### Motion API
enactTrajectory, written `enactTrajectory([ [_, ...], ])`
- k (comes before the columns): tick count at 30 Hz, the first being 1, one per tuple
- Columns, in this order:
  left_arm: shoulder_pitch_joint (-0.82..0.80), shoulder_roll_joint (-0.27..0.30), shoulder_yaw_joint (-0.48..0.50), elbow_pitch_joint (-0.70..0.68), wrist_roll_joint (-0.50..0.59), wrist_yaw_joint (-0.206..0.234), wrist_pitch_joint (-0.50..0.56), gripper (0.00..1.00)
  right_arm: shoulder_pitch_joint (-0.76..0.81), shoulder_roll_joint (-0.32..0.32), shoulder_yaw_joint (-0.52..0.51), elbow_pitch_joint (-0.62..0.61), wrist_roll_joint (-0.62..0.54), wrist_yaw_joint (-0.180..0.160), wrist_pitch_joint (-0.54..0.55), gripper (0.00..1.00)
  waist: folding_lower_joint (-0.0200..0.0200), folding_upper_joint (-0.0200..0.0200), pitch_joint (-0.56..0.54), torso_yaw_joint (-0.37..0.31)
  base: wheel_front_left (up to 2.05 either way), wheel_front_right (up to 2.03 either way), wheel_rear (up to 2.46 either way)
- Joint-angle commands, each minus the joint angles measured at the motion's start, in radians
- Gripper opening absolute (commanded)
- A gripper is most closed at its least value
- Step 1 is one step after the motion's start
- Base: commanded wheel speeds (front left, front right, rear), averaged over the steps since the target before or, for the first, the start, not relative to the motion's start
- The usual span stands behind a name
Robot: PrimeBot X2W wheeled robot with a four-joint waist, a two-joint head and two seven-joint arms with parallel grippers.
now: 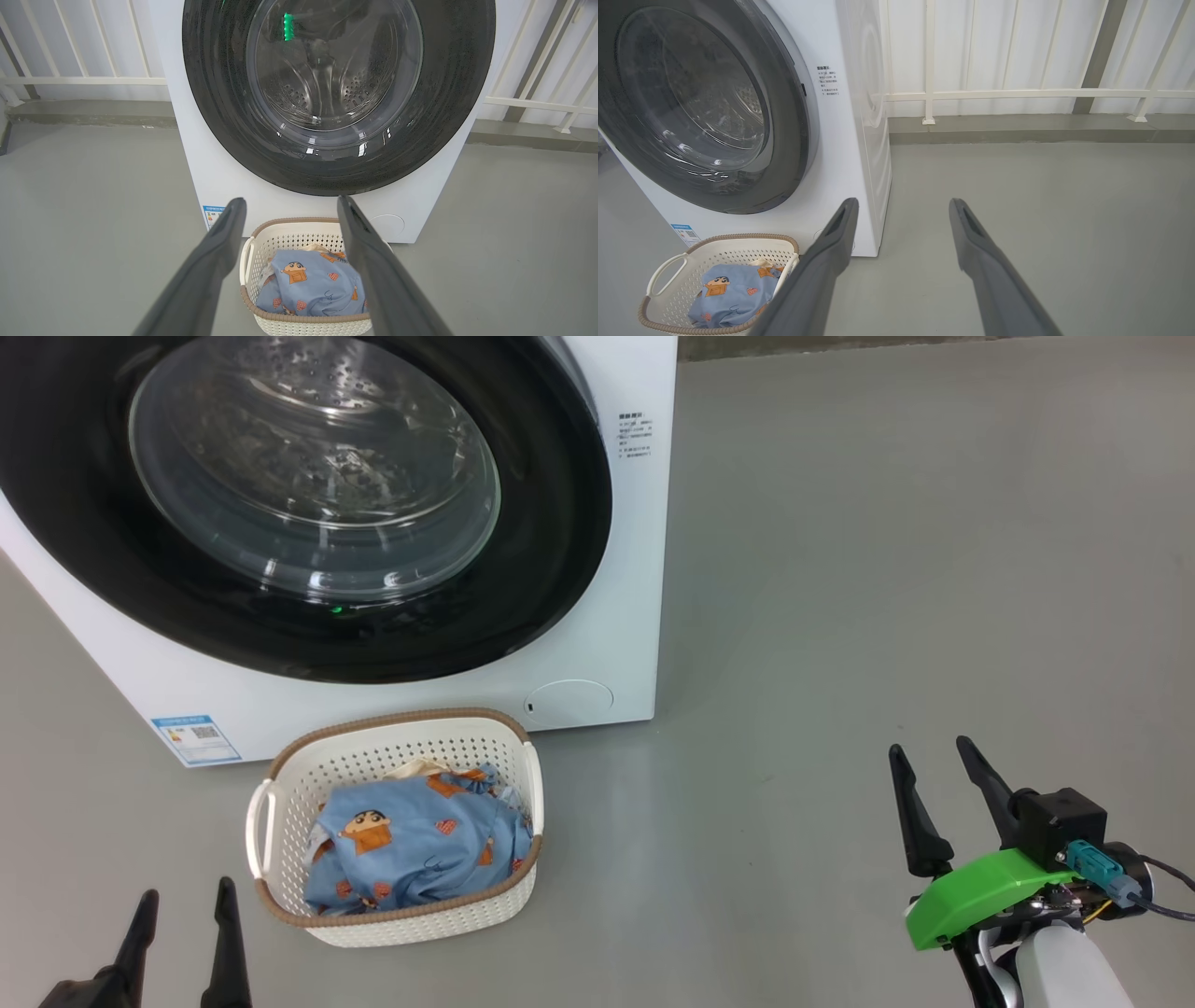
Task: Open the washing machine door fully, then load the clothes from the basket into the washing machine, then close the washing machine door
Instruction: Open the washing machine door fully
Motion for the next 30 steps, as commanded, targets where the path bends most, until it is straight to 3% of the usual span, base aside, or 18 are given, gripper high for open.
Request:
enactTrajectory([
  [1, -0.042, 0.019, 0.025, -0.035, 0.004, -0.003, -0.012, 1.00, -0.020, 0.001, 0.027, -0.026, 0.005, -0.001, -0.012, 1.00, 0.0000, 0.0000, 0.000, 0.001, 0.00, 0.00, 0.00],
  [17, -0.014, 0.006, 0.008, -0.080, 0.002, -0.003, -0.012, 1.00, -0.035, 0.001, 0.022, -0.029, 0.047, -0.001, -0.012, 1.00, 0.0000, 0.0000, -0.001, 0.008, 0.00, 0.00, 0.00],
  [25, -0.001, 0.000, 0.002, -0.106, 0.010, -0.003, -0.012, 1.00, -0.100, 0.001, 0.008, -0.046, 0.135, -0.001, -0.012, 1.00, 0.0000, 0.0000, 0.011, 0.012, 0.00, 0.00, 0.00],
  [30, 0.012, -0.003, -0.001, -0.121, 0.013, -0.003, -0.012, 1.00, -0.145, 0.001, -0.016, -0.028, 0.272, -0.001, -0.012, 1.00, 0.0000, 0.0000, 0.013, 0.021, 0.00, 0.00, 0.00],
])
